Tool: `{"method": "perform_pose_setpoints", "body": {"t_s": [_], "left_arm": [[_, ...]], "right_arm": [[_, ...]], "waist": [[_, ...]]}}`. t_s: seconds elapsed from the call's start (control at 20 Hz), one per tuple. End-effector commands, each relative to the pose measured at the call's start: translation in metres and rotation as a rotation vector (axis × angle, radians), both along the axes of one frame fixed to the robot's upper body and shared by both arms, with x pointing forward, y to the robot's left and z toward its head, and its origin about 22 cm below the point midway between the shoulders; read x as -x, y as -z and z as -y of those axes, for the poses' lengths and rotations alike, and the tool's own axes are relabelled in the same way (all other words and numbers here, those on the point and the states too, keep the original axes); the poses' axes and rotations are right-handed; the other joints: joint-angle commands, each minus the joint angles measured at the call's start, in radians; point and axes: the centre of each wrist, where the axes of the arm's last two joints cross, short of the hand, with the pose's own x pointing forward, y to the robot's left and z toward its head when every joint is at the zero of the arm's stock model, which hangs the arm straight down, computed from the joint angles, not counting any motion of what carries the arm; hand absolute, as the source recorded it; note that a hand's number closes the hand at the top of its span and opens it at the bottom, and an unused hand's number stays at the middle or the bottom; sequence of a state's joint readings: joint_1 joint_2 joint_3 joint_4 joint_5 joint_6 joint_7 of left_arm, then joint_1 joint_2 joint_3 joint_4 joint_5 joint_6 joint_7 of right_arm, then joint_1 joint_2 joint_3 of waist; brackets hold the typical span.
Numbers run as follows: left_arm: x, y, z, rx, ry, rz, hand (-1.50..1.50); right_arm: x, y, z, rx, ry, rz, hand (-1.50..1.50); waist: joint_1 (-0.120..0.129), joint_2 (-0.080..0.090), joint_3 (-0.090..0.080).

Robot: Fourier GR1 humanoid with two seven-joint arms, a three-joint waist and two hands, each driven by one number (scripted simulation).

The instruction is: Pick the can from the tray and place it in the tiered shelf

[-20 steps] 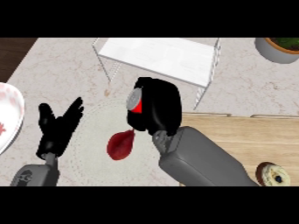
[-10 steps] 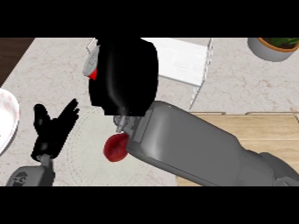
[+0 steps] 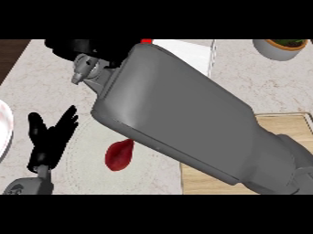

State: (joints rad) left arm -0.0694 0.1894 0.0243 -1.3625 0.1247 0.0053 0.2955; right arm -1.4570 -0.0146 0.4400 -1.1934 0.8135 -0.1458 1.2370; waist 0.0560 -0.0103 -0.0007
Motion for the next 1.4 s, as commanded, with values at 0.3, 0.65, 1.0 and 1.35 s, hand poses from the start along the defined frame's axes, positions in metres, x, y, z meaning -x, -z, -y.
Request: {"method": "perform_pose_setpoints", "body": {"t_s": [0.3, 0.65, 1.0, 1.35], "left_arm": [[-0.003, -0.007, -0.001, 0.004, -0.024, -0.005, 0.00], [0.018, 0.013, -0.011, 0.016, -0.031, -0.029, 0.00], [0.004, -0.001, -0.009, 0.001, -0.033, -0.003, 0.00], [0.000, 0.007, -0.009, 0.009, -0.040, -0.013, 0.00]], "right_arm": [[-0.039, -0.047, -0.003, -0.098, 0.201, -0.118, 1.50], [-0.069, -0.050, 0.008, -0.039, 0.167, -0.191, 1.50], [-0.097, -0.024, 0.015, 0.007, 0.190, -0.183, 1.50], [-0.118, -0.013, 0.040, 0.014, 0.188, -0.176, 1.50]], "waist": [[-0.028, 0.014, -0.001], [-0.027, 0.016, -0.001], [-0.019, 0.020, -0.001], [-0.028, 0.021, -0.001]]}}
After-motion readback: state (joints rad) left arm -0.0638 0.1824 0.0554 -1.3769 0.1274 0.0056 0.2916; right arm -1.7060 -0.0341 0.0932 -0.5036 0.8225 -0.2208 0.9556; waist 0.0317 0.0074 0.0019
